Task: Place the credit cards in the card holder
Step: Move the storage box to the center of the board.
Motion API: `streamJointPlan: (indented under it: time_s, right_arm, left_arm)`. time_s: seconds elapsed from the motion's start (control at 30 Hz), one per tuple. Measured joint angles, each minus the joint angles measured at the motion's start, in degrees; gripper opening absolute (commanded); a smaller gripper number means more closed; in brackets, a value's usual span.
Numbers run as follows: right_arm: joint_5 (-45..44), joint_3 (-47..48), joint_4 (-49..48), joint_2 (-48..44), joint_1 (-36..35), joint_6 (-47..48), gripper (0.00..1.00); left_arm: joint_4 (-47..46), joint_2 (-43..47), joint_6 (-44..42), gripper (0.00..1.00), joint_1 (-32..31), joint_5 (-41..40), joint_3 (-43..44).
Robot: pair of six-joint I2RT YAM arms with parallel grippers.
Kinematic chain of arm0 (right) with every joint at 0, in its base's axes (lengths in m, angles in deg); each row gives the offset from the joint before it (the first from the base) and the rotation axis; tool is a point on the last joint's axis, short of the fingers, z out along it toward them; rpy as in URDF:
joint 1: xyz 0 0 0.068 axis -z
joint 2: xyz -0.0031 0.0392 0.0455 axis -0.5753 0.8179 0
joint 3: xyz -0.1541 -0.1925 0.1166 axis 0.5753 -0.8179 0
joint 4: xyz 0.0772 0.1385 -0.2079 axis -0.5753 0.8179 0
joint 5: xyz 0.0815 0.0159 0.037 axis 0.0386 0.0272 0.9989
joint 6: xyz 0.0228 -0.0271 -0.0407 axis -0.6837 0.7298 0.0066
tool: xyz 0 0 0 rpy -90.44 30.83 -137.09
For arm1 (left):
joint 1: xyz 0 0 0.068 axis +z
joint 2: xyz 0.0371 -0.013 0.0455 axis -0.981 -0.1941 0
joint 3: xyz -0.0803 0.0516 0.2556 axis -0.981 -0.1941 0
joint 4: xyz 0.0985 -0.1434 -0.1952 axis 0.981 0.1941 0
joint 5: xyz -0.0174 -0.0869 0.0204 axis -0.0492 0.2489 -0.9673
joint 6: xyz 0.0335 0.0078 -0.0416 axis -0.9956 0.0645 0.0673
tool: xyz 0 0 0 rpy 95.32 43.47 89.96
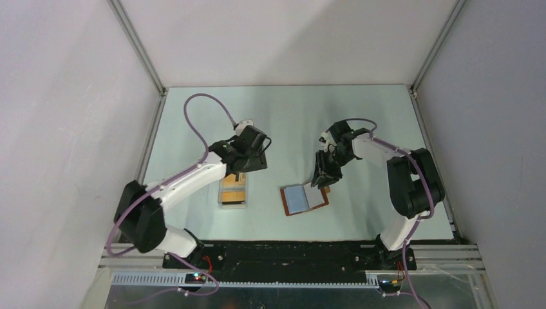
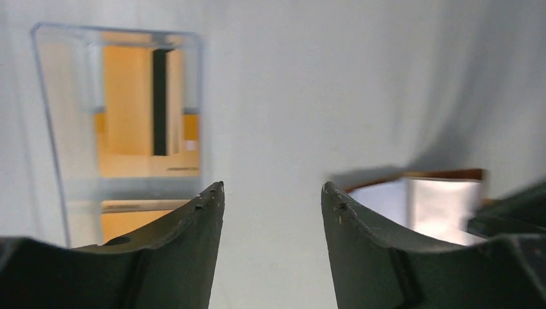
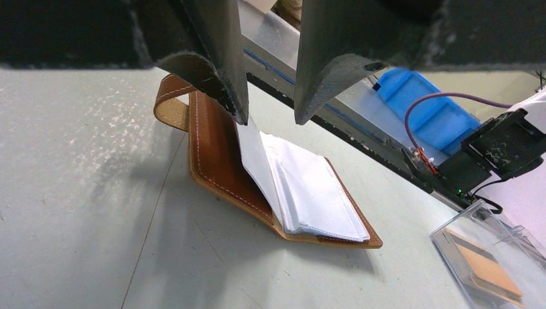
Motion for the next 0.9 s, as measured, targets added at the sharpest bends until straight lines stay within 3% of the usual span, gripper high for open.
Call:
streamJointPlan:
  time_s: [0.3,0.37,0.57,0.9]
  right_arm:
    - [0.1,0.0,0.5,0.0,0.3,0.3,0.38]
    - [0.1,0.0,0.6,0.0,0.6,0.5,0.38]
    - [0.1,0.0,0.9,0.0,1.4,0.6,0.38]
    - [0.1,0.0,1.1,0.0,1.6,0.7,0.38]
  left_arm:
    - [8.8,-12.3,-1.9,0.58,1.8,-5.0,0.0]
    - [9.6,-13.5,-2.5,0.53,1.8,-5.4,0.1]
    - [10.9,-17.1,-5.8,0.25,1.8,-5.7,3.3]
    - [11.8,-22.2,-13.7,0.0,-0.2,-5.4,11.3]
